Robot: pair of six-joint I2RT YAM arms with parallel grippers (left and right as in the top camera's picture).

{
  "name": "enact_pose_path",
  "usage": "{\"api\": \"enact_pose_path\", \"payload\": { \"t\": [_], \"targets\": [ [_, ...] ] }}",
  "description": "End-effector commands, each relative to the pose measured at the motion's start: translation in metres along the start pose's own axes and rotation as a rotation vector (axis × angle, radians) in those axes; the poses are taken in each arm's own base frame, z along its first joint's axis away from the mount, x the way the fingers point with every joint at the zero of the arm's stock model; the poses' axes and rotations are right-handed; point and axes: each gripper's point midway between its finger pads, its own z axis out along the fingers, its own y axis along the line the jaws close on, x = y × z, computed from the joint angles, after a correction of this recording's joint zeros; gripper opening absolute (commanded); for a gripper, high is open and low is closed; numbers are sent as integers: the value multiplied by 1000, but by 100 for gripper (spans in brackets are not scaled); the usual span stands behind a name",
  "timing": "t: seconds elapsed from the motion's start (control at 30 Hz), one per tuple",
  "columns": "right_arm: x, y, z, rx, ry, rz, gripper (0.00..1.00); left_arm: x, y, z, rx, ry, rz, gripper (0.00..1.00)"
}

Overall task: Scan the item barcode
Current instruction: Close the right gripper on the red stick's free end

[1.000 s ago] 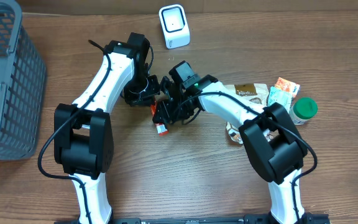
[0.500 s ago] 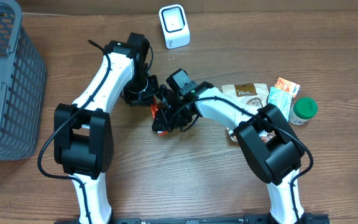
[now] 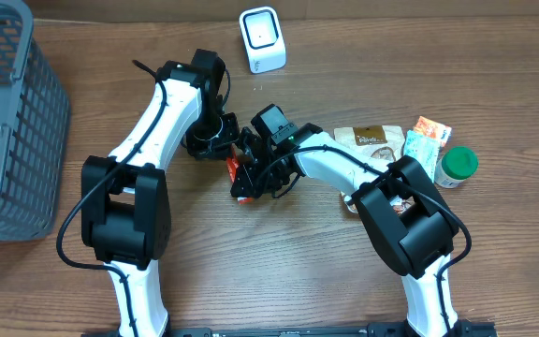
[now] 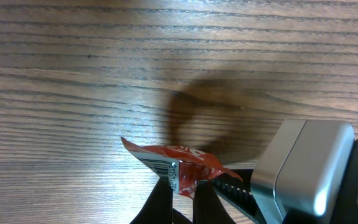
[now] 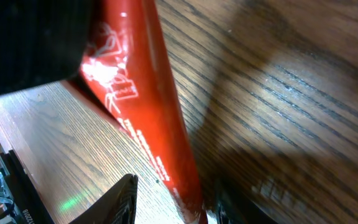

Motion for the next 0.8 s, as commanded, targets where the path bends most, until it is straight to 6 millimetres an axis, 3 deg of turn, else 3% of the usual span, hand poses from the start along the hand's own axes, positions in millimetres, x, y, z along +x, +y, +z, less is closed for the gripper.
{"api": "enact_pose_path", "payload": {
  "t": [0.0,0.23,0.4,0.77],
  "targets": [
    [6,-12,4,24,13,22,41,-2,-3,-1,0,-1,28,4],
    [5,-13,3,24,7,23,41,0,4,-1,-37,2,19,4],
    [3,-16,1,25,3,29,26,0,4,-1,-38,2,11,4],
    [0,-15,1,21,-8,21,27,0,4,-1,-37,1,8,4]
  ]
}}
